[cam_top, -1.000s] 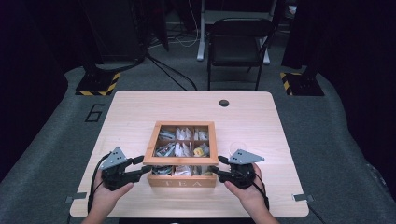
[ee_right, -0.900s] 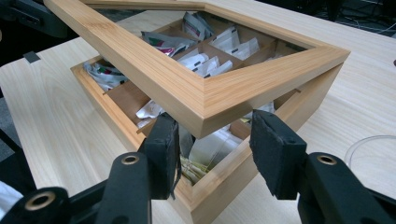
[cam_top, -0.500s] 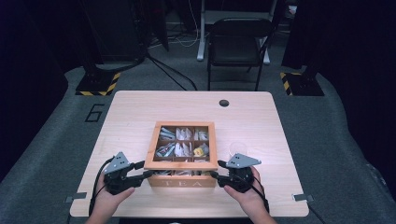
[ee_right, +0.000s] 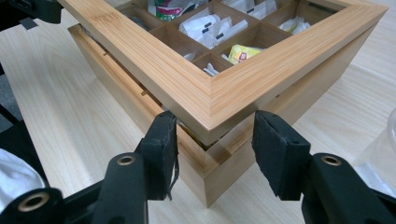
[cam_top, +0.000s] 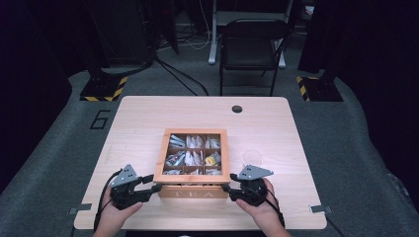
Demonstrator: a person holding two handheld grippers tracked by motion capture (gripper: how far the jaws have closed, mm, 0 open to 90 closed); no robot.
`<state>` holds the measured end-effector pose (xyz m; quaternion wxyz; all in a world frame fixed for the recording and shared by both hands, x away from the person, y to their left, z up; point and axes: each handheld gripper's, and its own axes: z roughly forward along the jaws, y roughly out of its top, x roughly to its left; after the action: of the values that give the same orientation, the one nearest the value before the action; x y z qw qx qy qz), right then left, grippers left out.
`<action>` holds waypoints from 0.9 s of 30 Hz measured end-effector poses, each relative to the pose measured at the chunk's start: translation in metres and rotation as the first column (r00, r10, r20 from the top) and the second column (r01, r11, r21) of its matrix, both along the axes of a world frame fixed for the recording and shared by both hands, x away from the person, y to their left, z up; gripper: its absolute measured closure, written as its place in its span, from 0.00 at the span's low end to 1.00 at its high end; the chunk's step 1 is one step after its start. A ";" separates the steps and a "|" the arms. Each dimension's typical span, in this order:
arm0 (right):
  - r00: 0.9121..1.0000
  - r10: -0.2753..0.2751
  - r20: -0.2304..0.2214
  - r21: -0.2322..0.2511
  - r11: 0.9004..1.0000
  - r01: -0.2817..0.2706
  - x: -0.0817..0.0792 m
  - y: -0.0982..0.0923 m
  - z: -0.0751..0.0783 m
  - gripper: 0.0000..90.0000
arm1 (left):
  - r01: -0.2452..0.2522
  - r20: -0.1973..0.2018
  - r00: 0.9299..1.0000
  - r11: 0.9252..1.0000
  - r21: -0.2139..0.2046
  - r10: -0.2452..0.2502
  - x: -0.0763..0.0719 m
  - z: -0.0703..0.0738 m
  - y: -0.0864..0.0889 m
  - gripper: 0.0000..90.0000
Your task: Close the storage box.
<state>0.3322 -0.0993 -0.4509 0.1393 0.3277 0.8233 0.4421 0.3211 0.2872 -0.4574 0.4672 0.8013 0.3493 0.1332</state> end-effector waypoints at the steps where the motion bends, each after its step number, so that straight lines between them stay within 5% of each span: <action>1: 1.000 -0.004 -0.006 0.002 1.000 0.004 -0.001 0.000 0.000 0.55 | -0.001 -0.004 1.000 1.000 0.005 0.001 0.000 -0.001 0.000 0.59; 7: 1.000 0.001 -0.001 0.013 1.000 -0.001 -0.007 -0.005 0.000 0.54 | -0.023 0.035 0.999 0.999 -0.046 0.024 -0.005 0.003 0.009 0.54; 12: 1.000 -0.001 0.008 0.027 1.000 0.000 -0.006 -0.007 0.004 0.53 | -0.053 0.021 0.998 0.996 -0.066 0.055 0.001 0.005 0.013 0.53; 27: 0.998 -0.049 0.045 0.058 0.997 0.047 0.002 -0.021 0.012 0.51 | -0.165 -0.009 0.986 0.985 -0.056 0.165 0.035 0.000 0.040 0.50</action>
<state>0.3343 -0.1203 -0.4392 0.1593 0.3409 0.7987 0.4695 0.3564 0.3270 -0.4577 0.4762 0.7563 0.4190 0.1599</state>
